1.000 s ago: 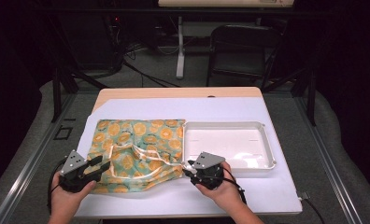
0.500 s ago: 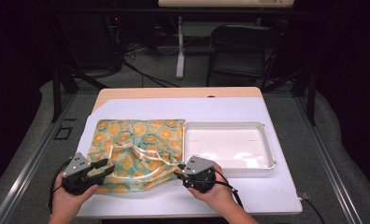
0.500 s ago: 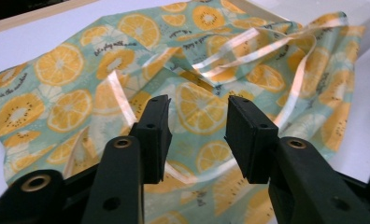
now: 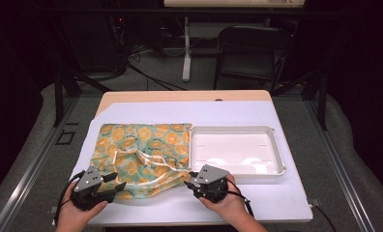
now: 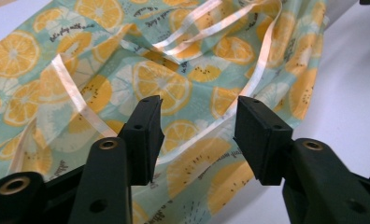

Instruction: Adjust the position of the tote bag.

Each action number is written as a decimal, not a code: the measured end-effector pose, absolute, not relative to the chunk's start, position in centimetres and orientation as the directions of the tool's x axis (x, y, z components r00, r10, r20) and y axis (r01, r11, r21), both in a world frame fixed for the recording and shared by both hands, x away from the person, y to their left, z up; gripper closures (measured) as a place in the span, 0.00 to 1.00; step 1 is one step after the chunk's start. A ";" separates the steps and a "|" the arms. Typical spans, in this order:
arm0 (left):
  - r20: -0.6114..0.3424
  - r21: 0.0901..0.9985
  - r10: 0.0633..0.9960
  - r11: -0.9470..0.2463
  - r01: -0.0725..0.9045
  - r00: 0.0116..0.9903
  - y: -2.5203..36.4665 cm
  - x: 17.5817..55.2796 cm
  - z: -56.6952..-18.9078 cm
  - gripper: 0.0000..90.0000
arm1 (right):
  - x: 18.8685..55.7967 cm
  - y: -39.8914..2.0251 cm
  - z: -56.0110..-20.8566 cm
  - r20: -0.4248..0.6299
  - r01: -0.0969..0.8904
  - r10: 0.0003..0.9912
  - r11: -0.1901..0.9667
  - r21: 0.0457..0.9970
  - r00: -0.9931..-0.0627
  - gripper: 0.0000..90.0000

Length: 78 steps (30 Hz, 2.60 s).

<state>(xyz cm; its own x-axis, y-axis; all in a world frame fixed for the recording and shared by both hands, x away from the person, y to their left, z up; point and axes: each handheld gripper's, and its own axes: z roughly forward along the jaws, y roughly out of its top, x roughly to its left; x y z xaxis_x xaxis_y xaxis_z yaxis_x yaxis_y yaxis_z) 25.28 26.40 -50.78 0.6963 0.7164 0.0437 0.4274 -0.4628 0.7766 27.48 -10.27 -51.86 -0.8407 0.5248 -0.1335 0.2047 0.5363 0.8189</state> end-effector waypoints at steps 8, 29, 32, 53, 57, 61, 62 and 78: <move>0.072 0.748 0.701 -0.509 0.427 0.710 25.7 25.3 -51.2 0.48 | 27.6 -10.3 -52.1 -0.130 0.213 0.532 0.534 0.818 -0.837 0.65; 0.158 0.677 0.660 -0.614 0.406 0.735 24.2 25.3 -52.5 0.43 | 27.7 -10.3 -52.4 -0.122 0.223 0.536 0.534 0.816 -0.835 0.64; 0.174 0.671 0.655 -0.625 0.399 0.735 24.1 25.3 -52.7 0.43 | 27.7 -10.3 -52.5 -0.121 0.223 0.533 0.534 0.816 -0.837 0.63; 0.195 0.661 0.649 -0.641 0.391 0.735 23.9 25.4 -52.9 0.63 | 27.7 -10.2 -52.7 -0.118 0.227 0.536 0.533 0.815 -0.836 0.61; 0.199 0.663 0.658 -0.636 0.395 0.727 23.8 25.4 -53.0 0.66 | 27.7 -10.2 -52.7 -0.122 0.225 0.535 0.537 0.813 -0.836 0.61; 0.185 0.666 0.654 -0.632 0.395 0.734 23.9 25.5 -52.9 0.77 | 27.6 -10.1 -52.7 -0.121 0.224 0.537 0.532 0.816 -0.835 0.61; 0.179 0.663 0.651 -0.634 0.399 0.738 24.0 25.6 -52.9 0.78 | 27.7 -10.1 -52.7 -0.123 0.223 0.534 0.536 0.814 -0.836 0.61; 0.145 0.684 0.666 -0.602 0.412 0.732 24.6 25.7 -52.5 1.00 | 27.5 -10.1 -52.7 -0.127 0.214 0.532 0.533 0.819 -0.837 0.60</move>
<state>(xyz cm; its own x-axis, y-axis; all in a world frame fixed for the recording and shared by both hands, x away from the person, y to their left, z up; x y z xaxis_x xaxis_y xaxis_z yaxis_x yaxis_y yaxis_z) 25.71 24.60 -52.49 0.7318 0.6659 0.1446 0.4122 -0.6016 0.6842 27.54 -10.05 -52.74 -0.8371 0.5320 -0.1271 0.2144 0.5329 0.8186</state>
